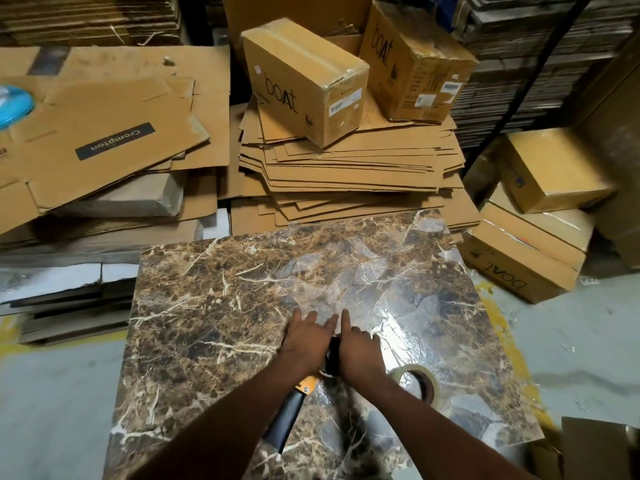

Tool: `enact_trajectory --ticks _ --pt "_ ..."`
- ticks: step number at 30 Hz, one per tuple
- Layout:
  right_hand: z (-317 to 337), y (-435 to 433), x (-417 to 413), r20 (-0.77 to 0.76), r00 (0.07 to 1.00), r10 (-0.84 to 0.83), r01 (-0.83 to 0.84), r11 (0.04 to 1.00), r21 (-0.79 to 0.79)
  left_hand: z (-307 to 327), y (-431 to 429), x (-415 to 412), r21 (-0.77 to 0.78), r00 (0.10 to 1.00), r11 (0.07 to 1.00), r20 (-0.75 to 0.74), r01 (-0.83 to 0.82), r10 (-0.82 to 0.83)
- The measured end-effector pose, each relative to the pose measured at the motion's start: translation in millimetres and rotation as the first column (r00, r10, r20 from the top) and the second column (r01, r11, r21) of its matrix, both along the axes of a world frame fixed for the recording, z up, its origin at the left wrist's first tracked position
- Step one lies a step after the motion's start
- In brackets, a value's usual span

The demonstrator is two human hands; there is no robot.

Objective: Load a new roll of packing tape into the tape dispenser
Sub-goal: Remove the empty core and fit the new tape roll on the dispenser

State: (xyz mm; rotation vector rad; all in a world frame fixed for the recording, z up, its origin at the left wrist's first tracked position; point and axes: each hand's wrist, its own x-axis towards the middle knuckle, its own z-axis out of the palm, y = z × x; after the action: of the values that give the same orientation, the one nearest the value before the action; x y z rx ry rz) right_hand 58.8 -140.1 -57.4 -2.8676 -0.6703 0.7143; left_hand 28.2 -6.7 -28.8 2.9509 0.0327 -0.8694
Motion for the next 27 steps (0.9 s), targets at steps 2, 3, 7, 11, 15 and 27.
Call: enact_trajectory --ticks 2,3,7,11,15,27 --pt "0.3 3.1 -7.3 -0.024 0.999 0.026 -0.026 1.0 0.012 -5.6 -4.4 1.0 -0.006 1.0 1.0 0.01 -0.006 0.006" --pt "0.4 3.9 -9.8 -0.028 0.999 0.03 -0.029 0.999 0.023 -7.6 -5.1 1.7 -0.007 1.0 1.0 0.012 -0.01 0.01" --pt "10.6 7.9 -15.1 0.021 1.0 -0.01 0.01 1.0 -0.021 -2.0 -4.8 1.3 0.017 0.999 1.0 0.045 -0.011 0.01" --pt "16.3 14.2 -17.8 0.086 0.996 0.01 -0.004 0.997 -0.071 5.6 -8.3 2.8 0.019 0.997 0.999 0.074 0.033 -0.034" --pt "28.1 17.3 -9.7 0.143 0.987 0.071 -0.06 0.995 -0.078 -3.4 1.2 3.0 0.022 0.997 1.0 0.069 -0.018 0.017" --pt "25.0 6.0 6.5 0.239 0.964 0.117 -0.092 0.989 -0.112 2.9 6.7 10.8 0.175 0.998 0.983 0.026 0.05 -0.055"
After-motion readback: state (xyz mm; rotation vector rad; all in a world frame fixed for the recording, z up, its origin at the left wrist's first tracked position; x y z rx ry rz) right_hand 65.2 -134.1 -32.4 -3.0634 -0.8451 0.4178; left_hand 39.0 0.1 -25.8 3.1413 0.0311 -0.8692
